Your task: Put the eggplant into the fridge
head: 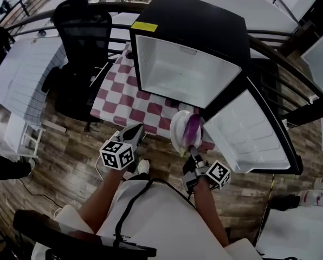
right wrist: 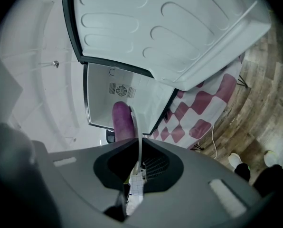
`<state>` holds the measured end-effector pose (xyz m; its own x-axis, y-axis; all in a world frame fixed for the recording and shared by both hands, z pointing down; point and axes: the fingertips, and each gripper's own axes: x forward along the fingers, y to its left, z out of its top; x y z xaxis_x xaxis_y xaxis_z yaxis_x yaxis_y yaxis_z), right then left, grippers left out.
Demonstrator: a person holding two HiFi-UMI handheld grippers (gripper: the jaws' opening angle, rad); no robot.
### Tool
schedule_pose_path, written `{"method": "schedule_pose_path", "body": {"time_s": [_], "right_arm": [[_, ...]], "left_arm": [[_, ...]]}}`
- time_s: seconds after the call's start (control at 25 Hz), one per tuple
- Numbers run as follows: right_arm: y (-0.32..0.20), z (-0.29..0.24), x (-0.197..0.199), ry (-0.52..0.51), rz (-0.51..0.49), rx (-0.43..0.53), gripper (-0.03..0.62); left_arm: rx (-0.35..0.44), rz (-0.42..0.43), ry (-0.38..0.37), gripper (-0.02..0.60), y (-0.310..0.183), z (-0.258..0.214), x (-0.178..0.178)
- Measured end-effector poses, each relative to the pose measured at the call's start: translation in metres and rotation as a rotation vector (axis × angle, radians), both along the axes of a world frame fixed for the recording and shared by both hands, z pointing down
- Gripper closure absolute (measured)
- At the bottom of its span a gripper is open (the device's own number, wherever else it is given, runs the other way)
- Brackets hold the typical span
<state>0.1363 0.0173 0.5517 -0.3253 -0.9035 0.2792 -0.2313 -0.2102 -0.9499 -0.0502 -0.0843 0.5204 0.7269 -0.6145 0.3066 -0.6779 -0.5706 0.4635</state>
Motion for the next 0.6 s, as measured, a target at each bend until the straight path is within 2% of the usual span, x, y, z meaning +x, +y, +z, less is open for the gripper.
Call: {"method": "schedule_pose_path", "body": {"time_s": [0.6], "right_arm": [[-0.078, -0.001, -0.016, 0.019, 0.053, 0.011, 0.565]], "left_arm": [[-0.006, 0.055, -0.001, 0.581, -0.084, 0.007, -0.017]]}}
